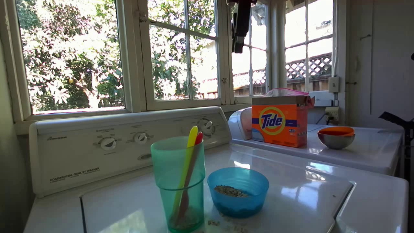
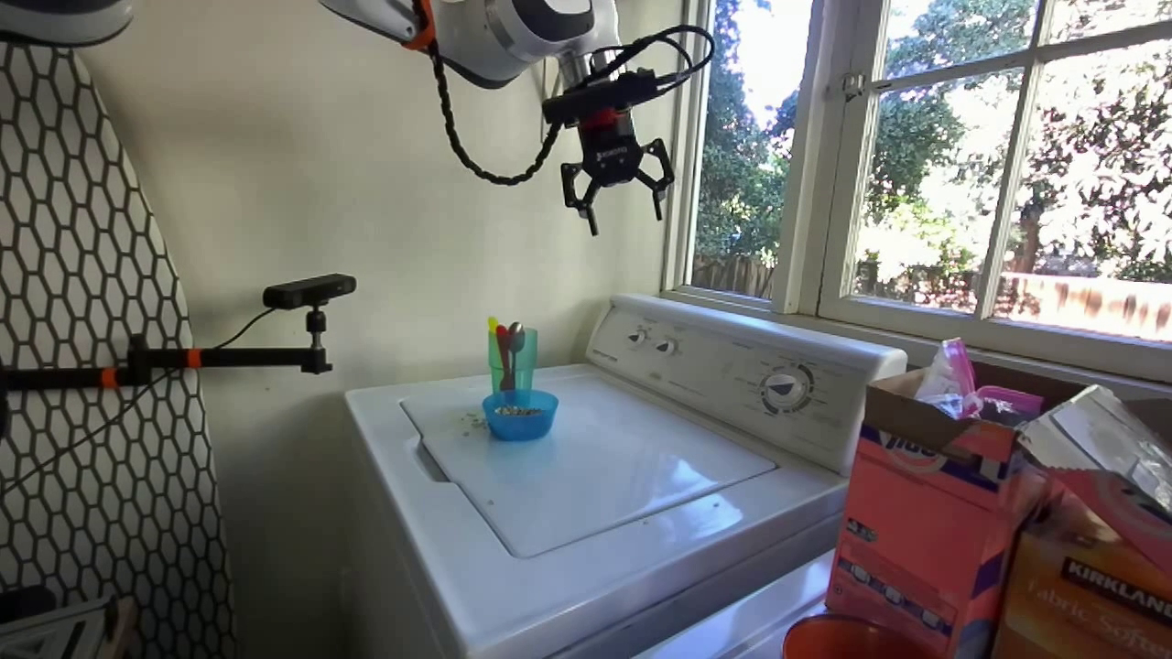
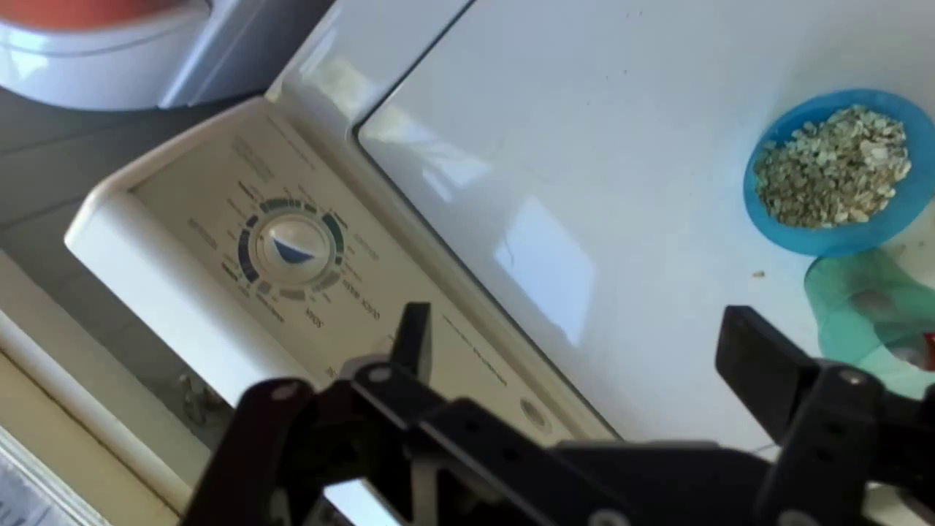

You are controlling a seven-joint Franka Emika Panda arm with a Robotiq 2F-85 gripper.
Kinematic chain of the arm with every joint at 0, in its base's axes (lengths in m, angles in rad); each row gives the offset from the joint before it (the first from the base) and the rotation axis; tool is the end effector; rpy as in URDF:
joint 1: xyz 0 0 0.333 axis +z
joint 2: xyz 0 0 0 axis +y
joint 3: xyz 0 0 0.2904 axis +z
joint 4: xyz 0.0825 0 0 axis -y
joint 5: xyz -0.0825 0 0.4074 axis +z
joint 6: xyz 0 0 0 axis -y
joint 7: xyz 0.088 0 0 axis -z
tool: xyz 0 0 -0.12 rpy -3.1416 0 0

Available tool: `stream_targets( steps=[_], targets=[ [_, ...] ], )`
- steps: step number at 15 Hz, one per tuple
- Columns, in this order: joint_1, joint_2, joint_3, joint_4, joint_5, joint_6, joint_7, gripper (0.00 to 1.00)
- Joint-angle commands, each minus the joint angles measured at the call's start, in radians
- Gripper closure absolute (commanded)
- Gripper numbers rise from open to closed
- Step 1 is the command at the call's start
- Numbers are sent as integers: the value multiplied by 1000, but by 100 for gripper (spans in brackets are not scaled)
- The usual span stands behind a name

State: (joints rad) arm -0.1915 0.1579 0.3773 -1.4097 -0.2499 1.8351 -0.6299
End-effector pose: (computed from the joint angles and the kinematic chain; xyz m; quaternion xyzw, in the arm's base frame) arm 0.6442 0.0787 0.6063 0.9012 0.3997 0.1135 0.1234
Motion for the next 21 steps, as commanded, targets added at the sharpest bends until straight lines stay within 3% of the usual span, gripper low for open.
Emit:
stream_targets(
  steps=[1,5,6,9,12,13,17,21],
  targets=[
    [97,-16,-107,-16,14,0,-4,0],
    [97,-8,-107,-1,15,-1,-5,0],
    [3,-8,3,-20,-10,32,-2,0],
    [4,-105,22,-175,40,158,40,0],
    [4,-201,60,-323,155,260,-108,0],
    [114,-235,-44,-366,229,274,-174,0],
    [238,-367,-140,-546,436,243,-425,0],
    [351,-420,-214,-677,506,255,-649,0]
  ],
)
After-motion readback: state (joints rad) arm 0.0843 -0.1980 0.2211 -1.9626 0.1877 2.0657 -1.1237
